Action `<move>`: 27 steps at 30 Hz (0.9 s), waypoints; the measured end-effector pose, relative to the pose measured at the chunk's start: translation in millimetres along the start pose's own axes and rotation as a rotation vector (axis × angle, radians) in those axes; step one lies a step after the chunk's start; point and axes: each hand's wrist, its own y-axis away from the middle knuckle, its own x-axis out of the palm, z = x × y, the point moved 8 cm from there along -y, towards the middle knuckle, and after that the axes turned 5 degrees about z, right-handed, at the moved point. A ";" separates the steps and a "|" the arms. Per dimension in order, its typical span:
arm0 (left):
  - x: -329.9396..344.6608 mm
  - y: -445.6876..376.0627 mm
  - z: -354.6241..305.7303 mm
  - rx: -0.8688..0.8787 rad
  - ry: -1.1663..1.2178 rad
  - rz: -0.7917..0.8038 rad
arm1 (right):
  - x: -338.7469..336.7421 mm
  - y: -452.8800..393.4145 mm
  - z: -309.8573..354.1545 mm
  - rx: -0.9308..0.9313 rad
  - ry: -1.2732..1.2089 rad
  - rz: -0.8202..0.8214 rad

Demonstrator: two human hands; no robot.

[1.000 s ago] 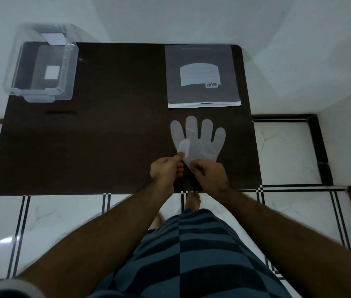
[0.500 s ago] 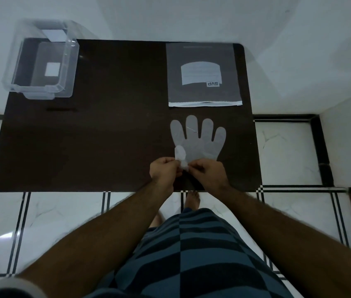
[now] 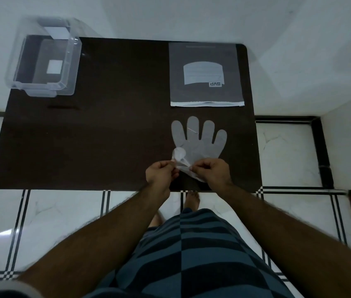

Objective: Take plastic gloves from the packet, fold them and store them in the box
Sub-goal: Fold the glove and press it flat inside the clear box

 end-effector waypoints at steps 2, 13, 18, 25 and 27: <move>-3.5 1.5 -1.1 0.010 -0.020 -0.010 | -4.8 0.3 -2.4 0.015 -0.062 -0.021; -16.6 12.9 -20.1 0.149 -0.331 -0.087 | -32.2 6.2 -12.2 0.079 -0.307 -0.249; 8.4 42.9 -68.9 0.717 -0.846 -0.043 | -27.9 2.4 -7.2 0.026 -0.133 -0.199; 66.4 68.3 -70.0 1.063 -1.601 0.377 | -25.4 3.6 -2.6 -0.019 -0.044 -0.218; 65.6 66.8 -58.4 0.984 -1.736 0.428 | -26.5 2.3 -4.2 0.001 -0.036 -0.223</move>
